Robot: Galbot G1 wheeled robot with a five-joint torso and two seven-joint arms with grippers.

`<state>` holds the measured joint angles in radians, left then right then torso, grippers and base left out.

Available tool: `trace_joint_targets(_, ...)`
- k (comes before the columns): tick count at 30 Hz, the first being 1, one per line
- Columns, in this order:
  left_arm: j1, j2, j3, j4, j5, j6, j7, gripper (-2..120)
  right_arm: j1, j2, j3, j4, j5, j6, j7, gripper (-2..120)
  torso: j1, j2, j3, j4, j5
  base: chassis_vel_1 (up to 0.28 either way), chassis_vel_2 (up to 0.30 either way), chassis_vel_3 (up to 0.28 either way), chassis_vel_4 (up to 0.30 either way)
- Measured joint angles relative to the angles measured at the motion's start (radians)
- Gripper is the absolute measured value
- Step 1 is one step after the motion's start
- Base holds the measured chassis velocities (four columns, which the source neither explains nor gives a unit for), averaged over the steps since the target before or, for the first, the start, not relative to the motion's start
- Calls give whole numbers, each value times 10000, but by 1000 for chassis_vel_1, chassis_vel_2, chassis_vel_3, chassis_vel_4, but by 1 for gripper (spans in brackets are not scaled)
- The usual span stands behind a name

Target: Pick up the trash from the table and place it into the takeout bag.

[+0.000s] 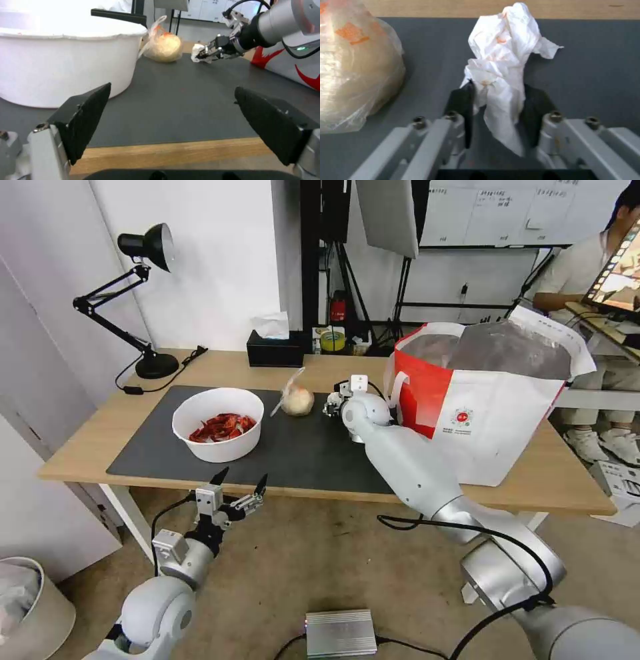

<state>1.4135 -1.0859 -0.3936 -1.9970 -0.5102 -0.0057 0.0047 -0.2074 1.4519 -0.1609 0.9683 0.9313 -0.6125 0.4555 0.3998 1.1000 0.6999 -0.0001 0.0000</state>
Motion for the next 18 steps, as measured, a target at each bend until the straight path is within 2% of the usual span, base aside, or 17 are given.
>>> trace_joint_targets(2, -11, 2, 3, 0, 0, -2, -3, 100, -8, -17, 0, 27, 15, -2, 18, 24, 0, 0, 0, 0, 0, 0, 0, 0, 0)
trace_joint_targets(4, -25, 5, 14, 0, -1, -4, -9, 100, -28, -53, -10, 93, 47, -6, 59, 14, 0, 0, 1, 1, 0, 0, 0, 0, 0)
trace_joint_targets(5, -25, 5, 14, 0, -1, -4, -9, 100, -28, -53, -10, 93, 47, -6, 59, 14, 0, 0, 1, 1, 0, 0, 0, 0, 0)
trace_joint_targets(7, -24, 4, 32, -5, -3, -6, -11, 100, -52, -77, -29, 181, 81, -8, 110, 3, 0, 0, 1, 2, 0, 0, 0, 0, 0)
trace_joint_targets(15, -25, 0, 50, -10, -4, -13, -15, 100, -136, -205, -79, 540, 100, 10, 161, 0, 1, -2, 1, 2, 0, 0, 0, 0, 0)
trace_joint_targets(18, -28, 19, 40, -22, -27, -17, -21, 100, -265, -478, -189, 1146, 301, 20, 362, 0, 1, -2, 1, 2, 0, 0, 0, 0, 0)
